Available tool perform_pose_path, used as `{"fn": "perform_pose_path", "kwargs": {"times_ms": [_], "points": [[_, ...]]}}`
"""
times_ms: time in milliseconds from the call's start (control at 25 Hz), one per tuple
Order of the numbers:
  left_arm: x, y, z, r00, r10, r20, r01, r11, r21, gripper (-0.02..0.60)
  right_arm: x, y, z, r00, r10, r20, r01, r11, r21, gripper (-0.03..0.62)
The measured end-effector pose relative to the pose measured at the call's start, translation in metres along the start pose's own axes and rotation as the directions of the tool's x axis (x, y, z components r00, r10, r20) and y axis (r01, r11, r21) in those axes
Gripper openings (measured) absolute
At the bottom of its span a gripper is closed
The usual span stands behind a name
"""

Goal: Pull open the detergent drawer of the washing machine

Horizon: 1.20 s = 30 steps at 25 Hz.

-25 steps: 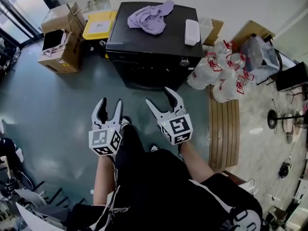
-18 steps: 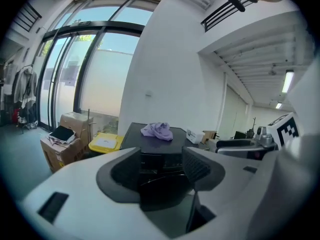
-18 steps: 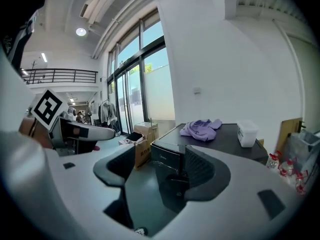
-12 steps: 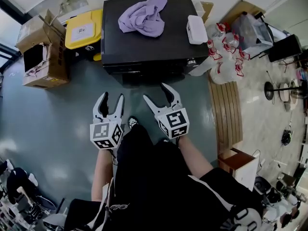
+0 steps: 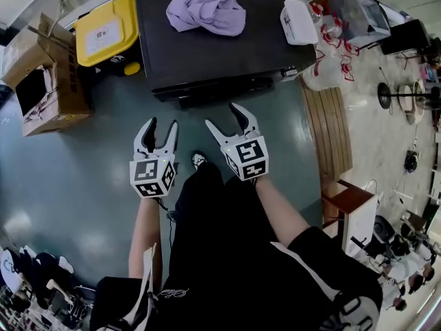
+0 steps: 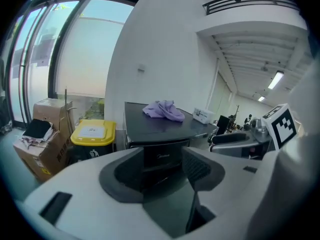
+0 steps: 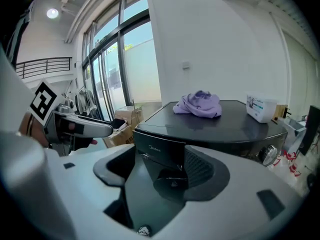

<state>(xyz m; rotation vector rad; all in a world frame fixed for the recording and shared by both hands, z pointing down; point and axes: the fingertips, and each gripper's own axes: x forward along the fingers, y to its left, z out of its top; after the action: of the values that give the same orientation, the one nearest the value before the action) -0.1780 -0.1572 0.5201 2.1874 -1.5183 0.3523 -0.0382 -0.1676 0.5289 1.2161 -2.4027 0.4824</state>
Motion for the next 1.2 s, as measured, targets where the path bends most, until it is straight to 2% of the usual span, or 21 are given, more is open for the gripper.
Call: {"fn": "perform_pose_path", "kwargs": {"times_ms": [160,440,800,1200], "points": [[0.025,0.013,-0.014,1.0,-0.002,-0.026,0.001,1.0,-0.028,0.241,0.02,-0.01,-0.012,0.999,-0.027,-0.035,0.027,1.0,0.015,0.31],[0.053,0.041,-0.028,0.998,0.044,-0.041,-0.046,0.997,-0.066,0.241,0.057,-0.026,-0.025,0.996,-0.038,-0.083,0.04,0.999,0.025,0.308],[0.081,0.053,-0.035,0.995,0.073,-0.071,-0.076,0.996,-0.041,0.241,0.087,-0.043,-0.034,0.99,-0.046,-0.132,0.053,0.997,0.053,0.307],[0.097,0.059,-0.036,0.991,0.104,-0.084,-0.106,0.994,-0.02,0.241,0.101,-0.046,-0.03,0.99,-0.027,-0.136,0.036,0.997,0.065,0.302]]}}
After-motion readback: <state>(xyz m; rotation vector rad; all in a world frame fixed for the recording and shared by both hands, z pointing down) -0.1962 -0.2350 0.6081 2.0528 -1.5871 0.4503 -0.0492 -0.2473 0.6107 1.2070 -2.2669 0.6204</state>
